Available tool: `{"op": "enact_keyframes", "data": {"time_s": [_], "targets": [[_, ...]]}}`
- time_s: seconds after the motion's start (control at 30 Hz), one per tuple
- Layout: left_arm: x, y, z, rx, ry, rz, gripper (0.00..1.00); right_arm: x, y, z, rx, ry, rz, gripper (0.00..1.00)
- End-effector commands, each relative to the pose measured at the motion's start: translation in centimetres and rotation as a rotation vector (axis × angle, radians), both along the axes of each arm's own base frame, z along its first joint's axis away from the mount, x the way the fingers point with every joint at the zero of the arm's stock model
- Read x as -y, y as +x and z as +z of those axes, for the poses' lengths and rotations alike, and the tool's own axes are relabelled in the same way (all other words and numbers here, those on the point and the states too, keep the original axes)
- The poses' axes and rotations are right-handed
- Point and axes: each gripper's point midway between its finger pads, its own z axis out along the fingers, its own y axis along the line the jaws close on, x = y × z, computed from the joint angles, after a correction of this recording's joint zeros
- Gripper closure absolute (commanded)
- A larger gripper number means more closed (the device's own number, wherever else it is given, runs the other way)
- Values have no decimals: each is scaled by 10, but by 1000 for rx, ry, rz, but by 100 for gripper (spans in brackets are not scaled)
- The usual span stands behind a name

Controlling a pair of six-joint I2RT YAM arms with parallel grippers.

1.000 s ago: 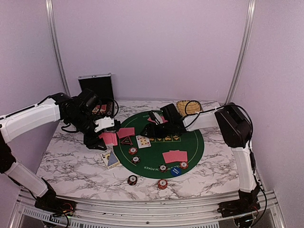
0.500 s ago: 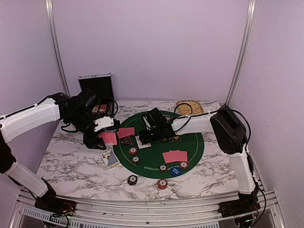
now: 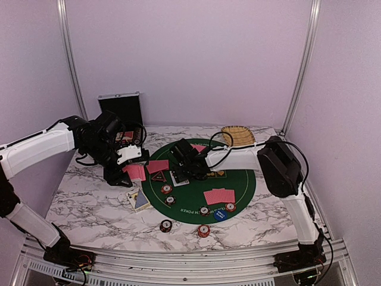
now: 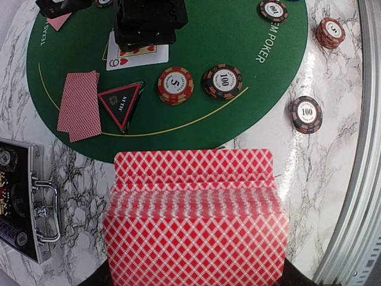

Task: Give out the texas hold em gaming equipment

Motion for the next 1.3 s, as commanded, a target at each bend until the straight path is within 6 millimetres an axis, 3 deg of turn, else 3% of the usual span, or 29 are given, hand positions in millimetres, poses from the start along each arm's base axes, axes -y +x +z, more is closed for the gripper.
{"op": "enact_keyframes", "data": {"time_s": [0.0,0.17,0.27,0.47,0.57,0.7,1.0,1.27], "targets": [[-2,-5,9,10,-24,-13,100,42,-23,-44,-91,-217,-22,26],[-2,-6,7,4,-25,-14,100,48,-28,-43,-98,-216,-34,27],[0,-5,7,-3,-29,-16,100,41,-26,-24,-89,-152,-40,28],[9,3,6,-16,-32,-26,100,7,-20,69,-60,175,6,27],[14,8,5,-20,-34,-36,100,-18,-39,106,-154,410,103,23],[17,11,3,-19,-23,-44,100,-32,-61,141,-299,720,182,17],[21,9,8,-19,-45,-47,100,-50,-108,158,-551,1009,314,11],[21,6,10,-18,-51,-49,100,-78,-128,161,-673,1100,383,11]]}}
